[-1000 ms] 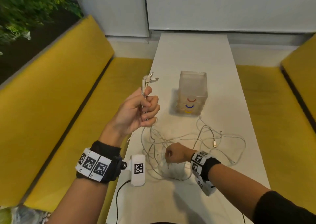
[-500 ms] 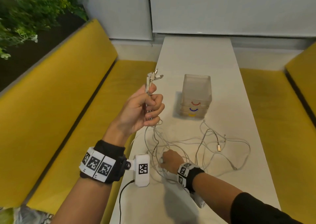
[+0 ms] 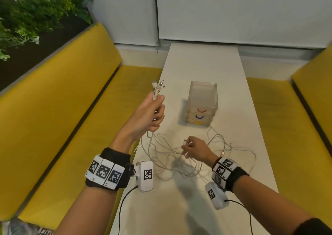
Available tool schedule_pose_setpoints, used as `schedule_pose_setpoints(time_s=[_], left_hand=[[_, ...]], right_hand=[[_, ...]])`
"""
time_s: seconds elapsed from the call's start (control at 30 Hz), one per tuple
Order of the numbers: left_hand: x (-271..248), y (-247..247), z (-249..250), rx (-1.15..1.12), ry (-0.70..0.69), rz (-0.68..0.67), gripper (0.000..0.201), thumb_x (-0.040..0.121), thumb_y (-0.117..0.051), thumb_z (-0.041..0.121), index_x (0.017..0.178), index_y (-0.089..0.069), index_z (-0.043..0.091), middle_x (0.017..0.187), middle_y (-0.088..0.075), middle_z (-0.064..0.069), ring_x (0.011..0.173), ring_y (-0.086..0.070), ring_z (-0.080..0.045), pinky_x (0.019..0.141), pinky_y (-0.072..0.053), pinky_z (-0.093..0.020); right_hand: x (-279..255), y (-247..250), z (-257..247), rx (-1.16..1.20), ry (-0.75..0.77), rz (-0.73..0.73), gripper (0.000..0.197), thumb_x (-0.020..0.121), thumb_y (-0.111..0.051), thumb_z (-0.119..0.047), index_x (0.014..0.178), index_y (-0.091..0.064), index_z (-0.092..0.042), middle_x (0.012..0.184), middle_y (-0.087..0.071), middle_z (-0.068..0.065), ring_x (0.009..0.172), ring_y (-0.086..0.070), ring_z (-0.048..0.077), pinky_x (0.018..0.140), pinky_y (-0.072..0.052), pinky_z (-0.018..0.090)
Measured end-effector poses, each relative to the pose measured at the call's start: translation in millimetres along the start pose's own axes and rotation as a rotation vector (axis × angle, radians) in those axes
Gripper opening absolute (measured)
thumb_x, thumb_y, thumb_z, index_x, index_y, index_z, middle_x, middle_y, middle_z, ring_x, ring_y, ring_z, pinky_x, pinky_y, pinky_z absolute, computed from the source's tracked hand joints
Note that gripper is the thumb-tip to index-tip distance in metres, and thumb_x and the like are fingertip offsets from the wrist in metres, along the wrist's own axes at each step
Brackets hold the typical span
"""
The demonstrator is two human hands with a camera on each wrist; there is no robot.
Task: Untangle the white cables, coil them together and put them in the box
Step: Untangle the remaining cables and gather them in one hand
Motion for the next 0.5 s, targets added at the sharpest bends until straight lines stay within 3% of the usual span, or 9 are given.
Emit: schedule_pose_setpoints(time_s=[0.1, 0.17, 0.3, 0.4, 0.5], left_hand=[[5, -12, -6, 0.040, -0.009, 0.035, 0.012, 0.108, -0.043, 0.024, 0.105, -0.041, 0.012, 0.061, -0.032, 0.000, 0.050, -0.025, -0.014, 0.041, -0.024, -0.024], [9, -24, -13, 0.074, -0.012, 0.015, 0.014, 0.106, -0.047, 0.018, 0.097, -0.037, 0.016, 0.063, -0.034, -0.001, 0.051, -0.027, -0.015, 0.043, -0.025, -0.026], [11, -43, -24, 0.137, -0.031, -0.013, 0.020, 0.099, -0.055, 0.010, 0.093, -0.037, 0.016, 0.063, -0.035, 0.002, 0.053, -0.029, -0.013, 0.046, -0.026, -0.026], [8, -53, -23, 0.143, -0.104, -0.026, 0.020, 0.096, -0.058, 0.008, 0.093, -0.040, 0.016, 0.066, -0.038, 0.008, 0.053, -0.032, -0.010, 0.047, -0.030, -0.024], [6, -60, -18, 0.127, -0.176, -0.017, 0.025, 0.099, -0.059, 0.012, 0.088, -0.037, 0.018, 0.067, -0.035, 0.006, 0.054, -0.031, -0.010, 0.049, -0.030, -0.025]], right_hand=[[-21, 26, -43, 0.142, 0.201, 0.082, 0.018, 0.096, -0.061, -0.012, 0.084, -0.047, -0.012, 0.084, -0.074, 0.018, 0.059, -0.065, 0.012, 0.054, -0.049, 0.021], [-38, 40, -76, 0.224, 0.353, 0.146, 0.017, 0.097, -0.061, -0.012, 0.087, -0.047, -0.011, 0.084, -0.071, 0.018, 0.061, -0.064, 0.010, 0.055, -0.048, 0.018], [-67, 64, -119, 0.381, 0.531, 0.237, 0.020, 0.097, -0.061, -0.014, 0.097, -0.049, 0.003, 0.078, -0.068, 0.017, 0.062, -0.062, 0.023, 0.054, -0.049, 0.030], [-81, 74, -132, 0.314, 0.542, 0.227, 0.015, 0.096, -0.063, -0.018, 0.094, -0.054, -0.006, 0.078, -0.071, 0.012, 0.065, -0.066, 0.024, 0.060, -0.054, 0.037], [-91, 89, -140, 0.394, 0.646, 0.317, 0.007, 0.099, -0.059, -0.015, 0.094, -0.053, -0.014, 0.080, -0.072, 0.012, 0.070, -0.068, 0.024, 0.064, -0.055, 0.036]])
Point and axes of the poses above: each hand's wrist, its own x-axis towards the middle knuckle, its own y-axis out of the back of the hand, z = x × y, the point moved 1 cm from there along x, towards the middle knuckle
